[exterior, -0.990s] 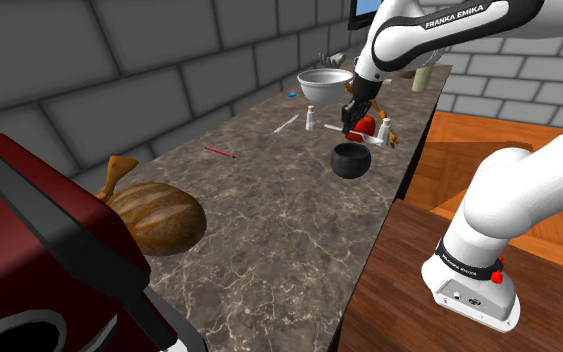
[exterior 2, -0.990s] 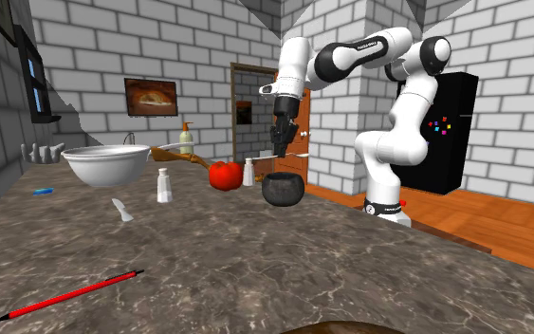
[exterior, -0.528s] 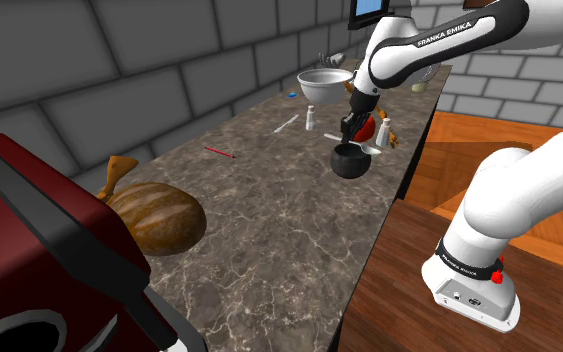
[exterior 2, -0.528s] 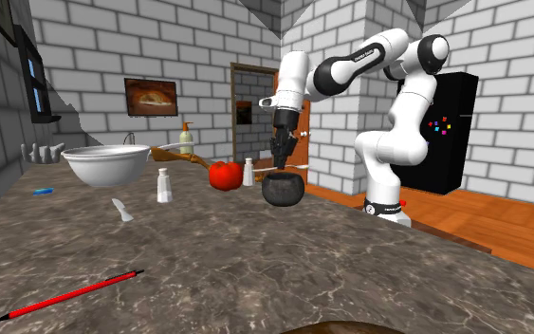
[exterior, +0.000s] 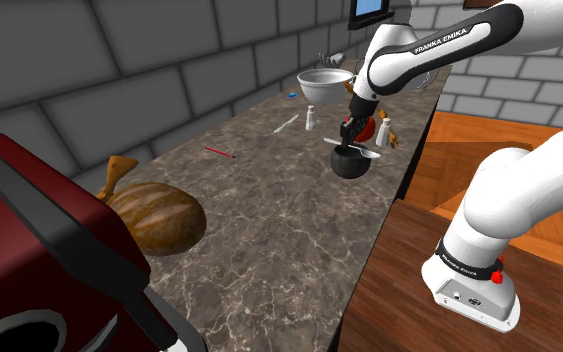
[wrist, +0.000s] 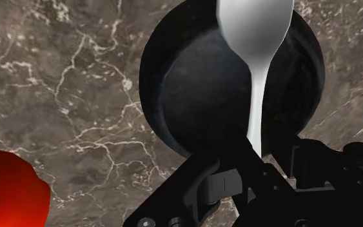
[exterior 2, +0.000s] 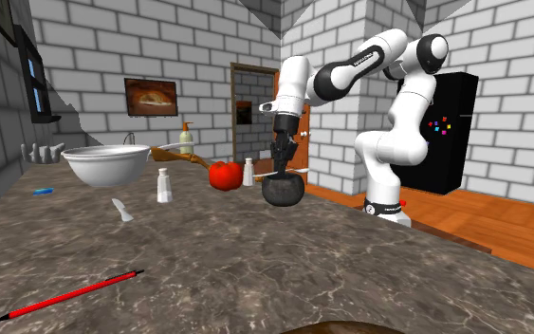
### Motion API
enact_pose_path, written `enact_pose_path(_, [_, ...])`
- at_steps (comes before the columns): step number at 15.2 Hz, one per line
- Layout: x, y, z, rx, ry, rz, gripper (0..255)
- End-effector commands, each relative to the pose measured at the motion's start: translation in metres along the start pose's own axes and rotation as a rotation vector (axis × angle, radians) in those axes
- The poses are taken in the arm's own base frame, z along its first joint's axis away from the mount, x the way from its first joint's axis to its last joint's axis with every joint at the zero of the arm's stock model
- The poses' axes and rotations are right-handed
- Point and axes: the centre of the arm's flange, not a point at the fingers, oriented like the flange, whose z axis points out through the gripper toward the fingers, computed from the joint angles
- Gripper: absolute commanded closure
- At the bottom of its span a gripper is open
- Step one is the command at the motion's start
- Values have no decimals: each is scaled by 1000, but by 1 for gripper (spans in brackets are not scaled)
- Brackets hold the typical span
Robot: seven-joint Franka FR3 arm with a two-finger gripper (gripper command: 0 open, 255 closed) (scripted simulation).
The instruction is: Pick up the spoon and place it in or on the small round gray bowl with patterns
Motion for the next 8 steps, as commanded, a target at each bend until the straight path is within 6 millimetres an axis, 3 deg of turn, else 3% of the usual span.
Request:
enact_pose_path(1, [0,0,0,0,0,0,255])
enact_pose_path(2, [0,0,0,0,0,0,0])
enact_pose_path(7, [0,0,0,0,0,0,0])
enact_pose_path(8, [0,0,-13,0,0,0,0])
